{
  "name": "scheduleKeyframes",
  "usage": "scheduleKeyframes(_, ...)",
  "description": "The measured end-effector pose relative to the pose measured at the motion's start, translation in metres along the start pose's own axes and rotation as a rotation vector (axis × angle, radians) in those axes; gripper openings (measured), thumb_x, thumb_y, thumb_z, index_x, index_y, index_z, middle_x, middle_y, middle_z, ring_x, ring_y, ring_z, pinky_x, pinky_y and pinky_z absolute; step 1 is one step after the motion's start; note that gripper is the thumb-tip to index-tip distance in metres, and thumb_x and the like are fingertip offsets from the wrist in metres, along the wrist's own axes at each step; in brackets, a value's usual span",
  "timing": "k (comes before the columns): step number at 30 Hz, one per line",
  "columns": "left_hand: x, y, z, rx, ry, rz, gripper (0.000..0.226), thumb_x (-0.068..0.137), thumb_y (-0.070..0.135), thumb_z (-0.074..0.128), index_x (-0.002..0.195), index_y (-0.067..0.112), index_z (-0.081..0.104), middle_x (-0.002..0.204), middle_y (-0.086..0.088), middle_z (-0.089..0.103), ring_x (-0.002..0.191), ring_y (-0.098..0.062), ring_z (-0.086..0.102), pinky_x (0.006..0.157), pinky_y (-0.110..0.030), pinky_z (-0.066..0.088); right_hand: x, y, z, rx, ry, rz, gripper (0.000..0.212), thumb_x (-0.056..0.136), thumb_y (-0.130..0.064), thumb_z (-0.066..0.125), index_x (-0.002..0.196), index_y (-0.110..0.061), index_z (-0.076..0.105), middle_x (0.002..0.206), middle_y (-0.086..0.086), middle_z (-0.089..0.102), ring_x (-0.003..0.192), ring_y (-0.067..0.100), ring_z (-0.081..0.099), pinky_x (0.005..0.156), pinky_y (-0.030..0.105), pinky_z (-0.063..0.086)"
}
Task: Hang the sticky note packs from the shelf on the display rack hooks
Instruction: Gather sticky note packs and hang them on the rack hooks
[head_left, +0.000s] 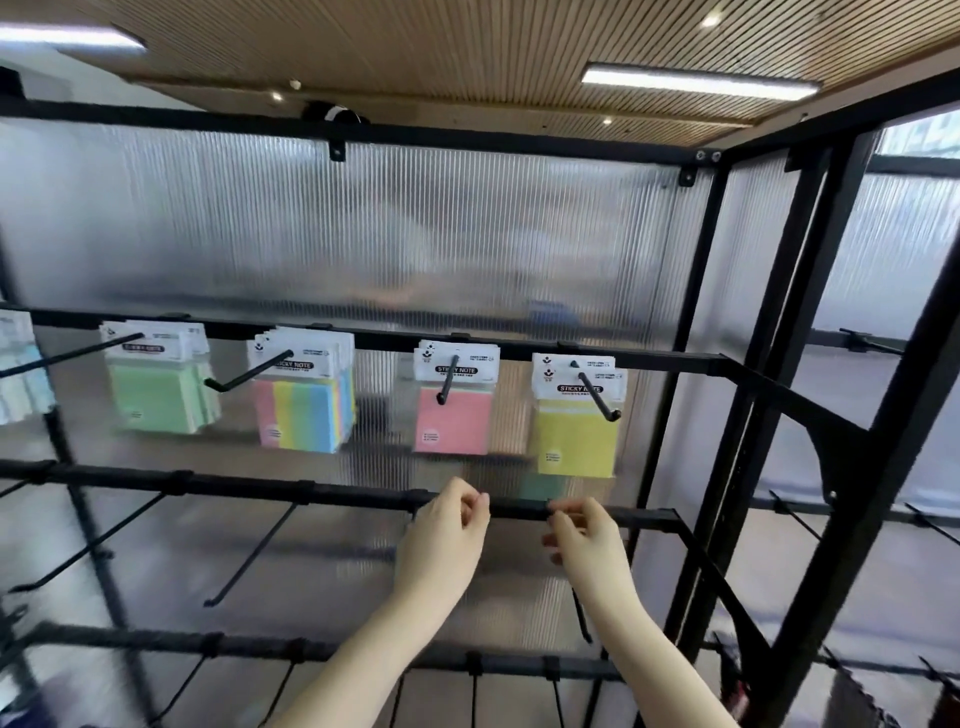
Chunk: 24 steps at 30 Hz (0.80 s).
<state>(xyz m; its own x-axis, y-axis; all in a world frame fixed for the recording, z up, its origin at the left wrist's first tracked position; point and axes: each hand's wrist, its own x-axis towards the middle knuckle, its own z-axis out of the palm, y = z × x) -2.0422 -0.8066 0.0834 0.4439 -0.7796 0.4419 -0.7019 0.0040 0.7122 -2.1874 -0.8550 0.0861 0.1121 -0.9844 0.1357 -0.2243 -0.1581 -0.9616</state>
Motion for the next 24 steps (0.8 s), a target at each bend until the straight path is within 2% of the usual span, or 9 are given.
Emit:
scheduleKeyframes(3, -0.006, -0.028, -0.03, 0.067, 0.0, 0.029, 0.018, 0.095, 0.036, 0.049, 0.088, 0.022, 0.057, 0.08, 0.011, 0.063, 0.078, -0.012, 0.061, 0.059, -0.029, 0.043, -0.018, -0.013, 0.028, -0.045, -0.079, -0.068, 0.018, 0.095, -0.009, 0.048, 0.09, -0.022, 0.06, 0.08, 0.002, 0.065, 0.079, 0.024, 0.065, 0.074, 0.042, 0.054)
scheduleKeyframes(5, -0.008, -0.049, -0.057, 0.103, -0.004, 0.024, 0.018, 0.095, 0.038, 0.049, 0.087, 0.024, 0.057, 0.076, 0.012, 0.063, 0.074, -0.011, 0.06, 0.056, -0.028, 0.043, -0.028, -0.024, 0.052, -0.086, -0.128, -0.122, 0.019, 0.095, -0.01, 0.048, 0.089, -0.023, 0.061, 0.08, 0.003, 0.066, 0.076, 0.025, 0.063, 0.07, 0.04, 0.053)
scheduleKeyframes(8, -0.012, -0.08, -0.104, 0.131, -0.001, 0.0, 0.018, 0.095, 0.037, 0.048, 0.083, 0.025, 0.056, 0.07, 0.01, 0.06, 0.069, -0.014, 0.059, 0.056, -0.032, 0.043, -0.045, -0.046, 0.096, -0.116, -0.202, -0.202, 0.016, 0.094, -0.01, 0.049, 0.09, -0.019, 0.061, 0.086, 0.002, 0.067, 0.08, 0.022, 0.063, 0.075, 0.037, 0.051)
scheduleKeyframes(12, -0.021, -0.124, -0.177, 0.156, 0.041, -0.045, 0.019, 0.096, 0.032, 0.049, 0.079, 0.026, 0.055, 0.071, 0.008, 0.062, 0.066, -0.011, 0.059, 0.059, -0.036, 0.049, -0.077, -0.082, 0.167, -0.115, -0.359, -0.292, 0.016, 0.096, -0.011, 0.047, 0.094, -0.018, 0.061, 0.08, -0.001, 0.063, 0.069, 0.016, 0.058, 0.064, 0.028, 0.05)
scheduleKeyframes(15, -0.033, -0.159, -0.235, 0.157, 0.103, -0.084, 0.02, 0.095, 0.03, 0.05, 0.076, 0.03, 0.052, 0.066, 0.008, 0.06, 0.059, -0.001, 0.057, 0.051, -0.018, 0.043, -0.105, -0.107, 0.228, -0.13, -0.472, -0.352, 0.016, 0.097, -0.012, 0.047, 0.1, -0.012, 0.062, 0.089, 0.003, 0.064, 0.083, 0.02, 0.061, 0.079, 0.034, 0.051)
scheduleKeyframes(16, -0.038, -0.172, -0.254, 0.17, 0.12, -0.109, 0.016, 0.095, 0.03, 0.05, 0.079, 0.03, 0.052, 0.068, 0.008, 0.062, 0.061, -0.002, 0.059, 0.053, -0.019, 0.045, -0.113, -0.115, 0.249, -0.133, -0.498, -0.368, 0.016, 0.096, -0.012, 0.047, 0.1, -0.01, 0.063, 0.089, 0.003, 0.064, 0.083, 0.019, 0.06, 0.08, 0.035, 0.05)
scheduleKeyframes(19, -0.053, -0.211, -0.311, 0.214, 0.157, -0.227, 0.004, 0.095, 0.029, 0.052, 0.092, 0.026, 0.053, 0.081, 0.007, 0.065, 0.075, -0.016, 0.064, 0.071, -0.04, 0.053, -0.139, -0.134, 0.311, -0.16, -0.569, -0.42, 0.017, 0.096, -0.011, 0.048, 0.101, -0.006, 0.064, 0.09, 0.002, 0.064, 0.083, 0.017, 0.058, 0.08, 0.03, 0.047)
scheduleKeyframes(21, -0.066, -0.238, -0.352, 0.23, 0.157, -0.286, 0.003, 0.095, 0.026, 0.052, 0.092, 0.027, 0.052, 0.084, 0.006, 0.066, 0.076, -0.016, 0.064, 0.073, -0.04, 0.053, -0.159, -0.145, 0.353, -0.182, -0.628, -0.442, 0.018, 0.096, -0.013, 0.049, 0.102, -0.005, 0.064, 0.096, 0.007, 0.067, 0.089, 0.021, 0.061, 0.083, 0.029, 0.047)
scheduleKeyframes(24, -0.09, -0.273, -0.41, 0.324, 0.199, -0.369, 0.002, 0.094, 0.026, 0.053, 0.094, 0.027, 0.055, 0.086, 0.006, 0.065, 0.08, -0.015, 0.063, 0.074, -0.038, 0.053, -0.189, -0.16, 0.41, -0.19, -0.726, -0.471, 0.018, 0.096, -0.015, 0.049, 0.101, -0.007, 0.065, 0.098, 0.009, 0.068, 0.092, 0.024, 0.063, 0.085, 0.035, 0.049)
